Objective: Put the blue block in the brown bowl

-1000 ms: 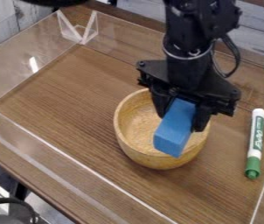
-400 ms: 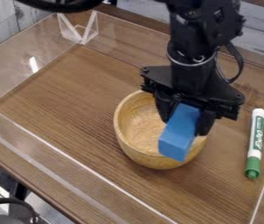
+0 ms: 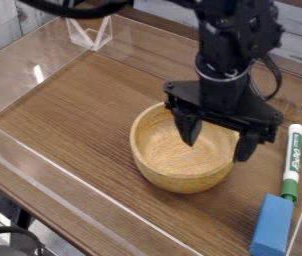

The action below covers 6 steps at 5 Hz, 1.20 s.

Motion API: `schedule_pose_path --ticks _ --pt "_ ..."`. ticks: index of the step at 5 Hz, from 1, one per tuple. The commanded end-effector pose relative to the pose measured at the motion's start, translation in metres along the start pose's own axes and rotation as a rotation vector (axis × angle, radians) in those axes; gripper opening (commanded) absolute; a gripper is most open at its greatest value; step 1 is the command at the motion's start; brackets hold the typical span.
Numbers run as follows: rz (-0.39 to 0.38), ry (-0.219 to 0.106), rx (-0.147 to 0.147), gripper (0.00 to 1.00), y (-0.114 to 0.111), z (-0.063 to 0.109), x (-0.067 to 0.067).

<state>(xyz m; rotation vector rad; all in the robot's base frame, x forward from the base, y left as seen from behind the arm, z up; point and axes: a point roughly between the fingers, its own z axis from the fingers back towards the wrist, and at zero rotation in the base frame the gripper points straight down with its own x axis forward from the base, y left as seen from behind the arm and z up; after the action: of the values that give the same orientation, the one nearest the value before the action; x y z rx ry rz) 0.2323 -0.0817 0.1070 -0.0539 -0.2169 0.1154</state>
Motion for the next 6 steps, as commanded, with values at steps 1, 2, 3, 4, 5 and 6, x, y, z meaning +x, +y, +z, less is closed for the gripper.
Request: schedule_pose_path --ticks 1,2,3,4,5,6 --pt "-0.011 -0.025 -0.023 1.00 -0.014 0.005 0.002" --pt "-0.008 -0.011 -0.023 1.00 -0.016 0.001 -0.002" --pt "-0.002 0.003 -0.023 1.00 -0.019 -0.004 -0.005" --pt "0.003 0.014 -0.024 1.00 -0.023 -0.009 -0.009" --pt "0.005 0.022 -0.025 1.00 -0.026 -0.013 -0.011" --pt "0.006 0.027 -0.028 1.00 -0.031 -0.019 -0.014"
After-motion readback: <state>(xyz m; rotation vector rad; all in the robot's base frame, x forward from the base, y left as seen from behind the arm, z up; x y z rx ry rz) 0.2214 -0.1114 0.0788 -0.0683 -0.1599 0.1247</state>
